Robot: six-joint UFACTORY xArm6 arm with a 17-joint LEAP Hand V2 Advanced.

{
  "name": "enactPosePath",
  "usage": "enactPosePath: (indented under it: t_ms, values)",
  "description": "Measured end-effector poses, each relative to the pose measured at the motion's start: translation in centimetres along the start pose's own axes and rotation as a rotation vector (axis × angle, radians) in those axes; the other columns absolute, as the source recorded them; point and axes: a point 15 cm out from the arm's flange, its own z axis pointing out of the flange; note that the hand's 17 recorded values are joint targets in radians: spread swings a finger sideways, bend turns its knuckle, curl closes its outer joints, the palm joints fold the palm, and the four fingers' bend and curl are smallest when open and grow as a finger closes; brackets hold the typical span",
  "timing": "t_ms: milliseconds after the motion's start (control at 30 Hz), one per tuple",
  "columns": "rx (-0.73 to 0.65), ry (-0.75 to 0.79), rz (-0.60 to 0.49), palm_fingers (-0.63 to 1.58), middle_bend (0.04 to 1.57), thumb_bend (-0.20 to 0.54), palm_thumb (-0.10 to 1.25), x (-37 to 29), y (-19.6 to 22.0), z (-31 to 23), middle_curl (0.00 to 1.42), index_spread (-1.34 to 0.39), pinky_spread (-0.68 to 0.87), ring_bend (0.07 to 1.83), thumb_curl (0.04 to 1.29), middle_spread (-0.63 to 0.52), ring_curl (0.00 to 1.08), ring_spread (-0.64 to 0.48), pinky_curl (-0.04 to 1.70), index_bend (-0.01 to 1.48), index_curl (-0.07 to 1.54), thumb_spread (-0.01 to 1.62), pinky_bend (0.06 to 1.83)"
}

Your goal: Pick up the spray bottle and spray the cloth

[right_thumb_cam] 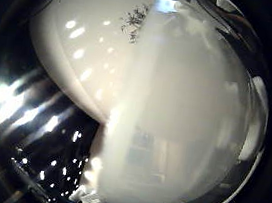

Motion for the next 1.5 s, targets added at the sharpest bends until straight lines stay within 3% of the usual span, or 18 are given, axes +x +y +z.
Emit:
enactPosePath:
  t_ms: [300,567,700,800,933,1100,1500]
  values:
    - [-0.039,0.014,-0.009,0.09,0.36,-0.022,0.4,0.3,0.2,1.5,0.36,-0.25,0.39,0.5,0.28,0.13,0.27,0.18,0.31,0.11,0.19,1.03,0.52]
    - [-0.032,0.017,-0.013,0.21,0.47,-0.019,0.47,0.3,0.0,1.4,0.4,-0.21,0.33,0.65,0.28,0.03,0.3,0.07,0.31,0.14,0.2,1.05,0.59]
    - [-0.028,0.013,-0.01,0.27,0.52,-0.02,0.49,0.2,-0.1,1.4,0.42,-0.2,0.22,0.73,0.29,-0.01,0.32,0.0,0.3,0.15,0.22,1.06,0.62]
    - [-0.026,0.01,-0.011,0.37,0.59,-0.02,0.51,0.2,-0.1,1.4,0.46,-0.21,0.06,0.87,0.29,-0.06,0.36,-0.08,0.3,0.15,0.24,1.06,0.65]
    - [-0.022,0.01,-0.011,0.49,0.71,-0.016,0.57,0.2,-0.2,1.4,0.54,-0.22,-0.19,1.05,0.3,-0.13,0.44,-0.17,0.36,0.16,0.25,1.07,0.84]
    - [-0.018,0.01,-0.012,0.58,0.8,-0.014,0.63,0.2,-0.3,1.3,0.64,-0.26,-0.4,1.18,0.31,-0.19,0.52,-0.21,0.47,0.2,0.3,1.09,1.03]
    - [0.032,-0.026,-0.013,0.69,0.95,-0.011,0.81,-0.2,-1.2,0.6,0.85,-0.38,-0.43,1.3,0.37,-0.22,0.63,-0.25,0.71,0.48,0.59,1.14,1.17]
